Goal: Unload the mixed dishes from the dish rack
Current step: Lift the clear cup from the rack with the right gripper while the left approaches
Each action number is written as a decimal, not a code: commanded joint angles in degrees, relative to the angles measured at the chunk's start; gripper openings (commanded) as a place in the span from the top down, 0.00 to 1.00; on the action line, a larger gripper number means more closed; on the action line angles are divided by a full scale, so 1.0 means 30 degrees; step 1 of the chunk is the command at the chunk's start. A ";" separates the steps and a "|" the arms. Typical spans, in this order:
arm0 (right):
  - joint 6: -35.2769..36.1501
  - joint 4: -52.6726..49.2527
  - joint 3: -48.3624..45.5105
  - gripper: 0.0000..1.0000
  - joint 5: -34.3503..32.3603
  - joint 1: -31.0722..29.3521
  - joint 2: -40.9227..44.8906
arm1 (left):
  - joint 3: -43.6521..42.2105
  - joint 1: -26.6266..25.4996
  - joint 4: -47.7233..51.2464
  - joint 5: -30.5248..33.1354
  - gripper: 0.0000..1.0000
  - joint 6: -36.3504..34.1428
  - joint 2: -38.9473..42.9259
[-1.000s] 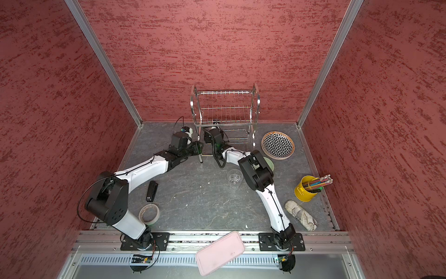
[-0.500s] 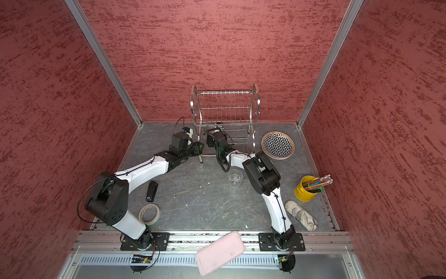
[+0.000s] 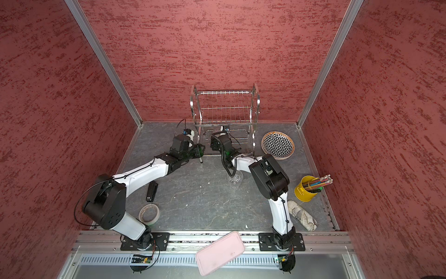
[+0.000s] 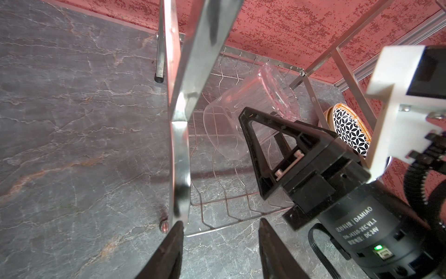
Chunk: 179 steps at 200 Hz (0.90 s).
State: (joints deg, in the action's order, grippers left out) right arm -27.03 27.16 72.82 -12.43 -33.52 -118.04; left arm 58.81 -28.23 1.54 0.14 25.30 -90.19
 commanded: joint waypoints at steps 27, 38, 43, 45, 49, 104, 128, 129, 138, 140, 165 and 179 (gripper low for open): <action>-0.1656 0.1836 -0.1109 0.58 0.0873 0.0098 0.1680 | -0.0454 -0.0215 0.0014 0.0418 0.49 0.0255 0.0881; -0.1894 0.2002 -0.1384 0.59 0.0999 0.0098 0.1979 | -0.0554 -0.0259 0.0036 0.0451 0.49 0.0301 0.0992; -0.1981 0.2105 -0.1510 0.59 0.1056 0.0098 0.2089 | -0.0586 -0.0259 0.0015 0.0502 0.49 0.0297 0.1044; -0.1986 0.2160 -0.1567 0.59 0.1063 0.0113 0.2127 | -0.0610 -0.0259 0.0014 0.0507 0.49 0.0312 0.1078; -0.2101 0.2230 -0.1662 0.59 0.1115 0.0099 0.2232 | -0.0639 -0.0273 0.0039 0.0513 0.49 0.0302 0.1104; -0.3344 0.3122 -0.2982 0.59 0.1673 0.0270 0.3383 | -0.1020 -0.0507 0.0193 0.0804 0.48 0.0372 0.1749; -0.3866 0.3373 -0.3419 0.60 0.1921 0.0332 0.3704 | -0.1268 -0.0654 0.0146 0.0842 0.46 0.0385 0.2168; -0.3947 0.3415 -0.3445 0.60 0.1933 0.0347 0.3713 | -0.1280 -0.0661 0.0153 0.0837 0.46 0.0400 0.2171; -0.4218 0.3655 -0.3706 0.60 0.2063 0.0389 0.3833 | -0.1418 -0.0697 0.0117 0.0733 0.45 0.0551 0.2396; -0.4339 0.3719 -0.3786 0.60 0.2106 0.0405 0.3866 | -0.1440 -0.0698 0.0113 0.0660 0.45 0.0573 0.2464; -0.5252 0.4497 -0.4584 0.60 0.2659 0.0581 0.4324 | -0.2217 -0.0757 -0.0455 -0.0080 0.42 0.1032 0.3257; -0.5546 0.4657 -0.4882 0.61 0.2995 0.0625 0.4622 | -0.2697 -0.0757 -0.0727 -0.0385 0.41 0.1345 0.3748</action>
State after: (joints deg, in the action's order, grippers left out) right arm -39.97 35.90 59.31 -5.96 -32.40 -107.46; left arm 52.75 -30.24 1.63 0.97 27.59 -81.62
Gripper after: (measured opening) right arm 0.704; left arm 0.581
